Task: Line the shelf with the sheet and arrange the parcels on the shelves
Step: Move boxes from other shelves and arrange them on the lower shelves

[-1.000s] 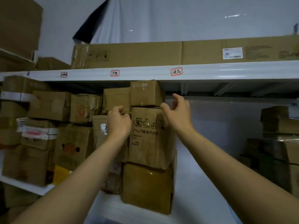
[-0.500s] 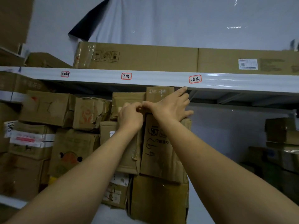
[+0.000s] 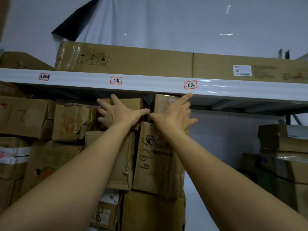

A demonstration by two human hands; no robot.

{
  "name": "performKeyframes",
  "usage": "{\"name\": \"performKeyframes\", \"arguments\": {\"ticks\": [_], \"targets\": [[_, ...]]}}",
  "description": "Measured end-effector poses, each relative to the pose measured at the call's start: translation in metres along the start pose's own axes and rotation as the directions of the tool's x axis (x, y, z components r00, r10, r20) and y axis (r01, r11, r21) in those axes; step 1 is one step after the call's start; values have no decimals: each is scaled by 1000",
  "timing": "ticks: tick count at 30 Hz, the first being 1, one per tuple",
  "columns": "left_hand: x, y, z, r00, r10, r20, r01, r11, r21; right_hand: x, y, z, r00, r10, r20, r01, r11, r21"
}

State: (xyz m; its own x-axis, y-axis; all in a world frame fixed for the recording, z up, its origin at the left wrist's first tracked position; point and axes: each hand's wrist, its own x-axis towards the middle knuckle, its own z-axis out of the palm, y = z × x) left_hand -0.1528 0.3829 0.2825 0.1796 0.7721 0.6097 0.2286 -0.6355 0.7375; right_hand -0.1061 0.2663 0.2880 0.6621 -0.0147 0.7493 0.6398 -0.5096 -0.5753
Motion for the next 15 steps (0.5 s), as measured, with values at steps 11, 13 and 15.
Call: {"name": "performKeyframes", "arguments": {"ticks": [11, 13, 15], "targets": [[-6, -3, 7, 999, -46, -9, 46, 996, 73, -13, 21, -23, 981, -122, -149, 148, 973, 178], [-9, -1, 2, 998, -40, -55, 43, 998, 40, -15, 21, -24, 981, -112, -156, 144, 968, 206], [-11, 1, -6, 996, -27, -85, 28, 1000, 7, -20, 21, -25, 980, -104, -172, 142, 964, 224]]}}
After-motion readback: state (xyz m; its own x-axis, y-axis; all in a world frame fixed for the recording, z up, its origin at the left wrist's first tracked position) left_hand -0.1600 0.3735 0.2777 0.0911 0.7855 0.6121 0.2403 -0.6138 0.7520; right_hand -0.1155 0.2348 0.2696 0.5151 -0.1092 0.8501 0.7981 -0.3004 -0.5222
